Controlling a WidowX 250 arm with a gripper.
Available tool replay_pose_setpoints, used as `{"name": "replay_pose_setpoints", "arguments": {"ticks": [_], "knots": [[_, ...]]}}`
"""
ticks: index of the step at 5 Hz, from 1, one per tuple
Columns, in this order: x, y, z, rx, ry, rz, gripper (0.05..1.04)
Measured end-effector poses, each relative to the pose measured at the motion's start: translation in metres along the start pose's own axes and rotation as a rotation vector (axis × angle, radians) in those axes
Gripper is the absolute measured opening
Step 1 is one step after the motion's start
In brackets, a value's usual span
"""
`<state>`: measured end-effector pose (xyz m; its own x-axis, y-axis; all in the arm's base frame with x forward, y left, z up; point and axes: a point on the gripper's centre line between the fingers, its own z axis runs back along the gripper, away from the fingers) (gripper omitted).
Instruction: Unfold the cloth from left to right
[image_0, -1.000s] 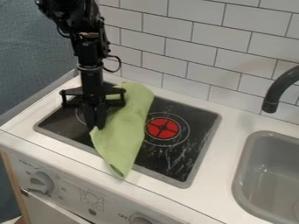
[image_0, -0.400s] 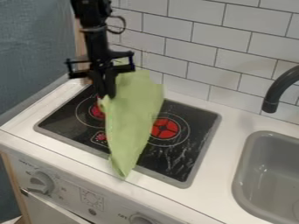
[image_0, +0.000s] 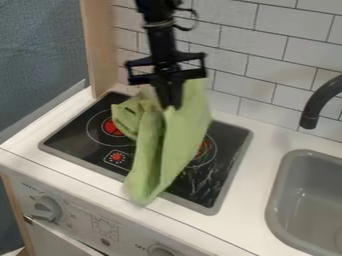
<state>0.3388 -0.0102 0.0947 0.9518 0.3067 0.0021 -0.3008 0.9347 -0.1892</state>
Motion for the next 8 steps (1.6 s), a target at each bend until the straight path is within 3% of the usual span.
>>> {"name": "replay_pose_setpoints", "arguments": {"ticks": [2, 4, 5, 6, 8], "knots": [[-0.009, -0.042, -0.027, -0.043, 0.030, -0.104, 0.064], [-0.018, -0.057, -0.069, -0.027, 0.099, -0.166, 0.064], [-0.019, -0.064, -0.071, -0.049, 0.114, -0.184, 0.094], [-0.018, -0.062, -0.071, -0.035, 0.112, -0.167, 0.271], [-0.019, -0.062, -0.073, -0.041, 0.111, -0.159, 0.859]]}}
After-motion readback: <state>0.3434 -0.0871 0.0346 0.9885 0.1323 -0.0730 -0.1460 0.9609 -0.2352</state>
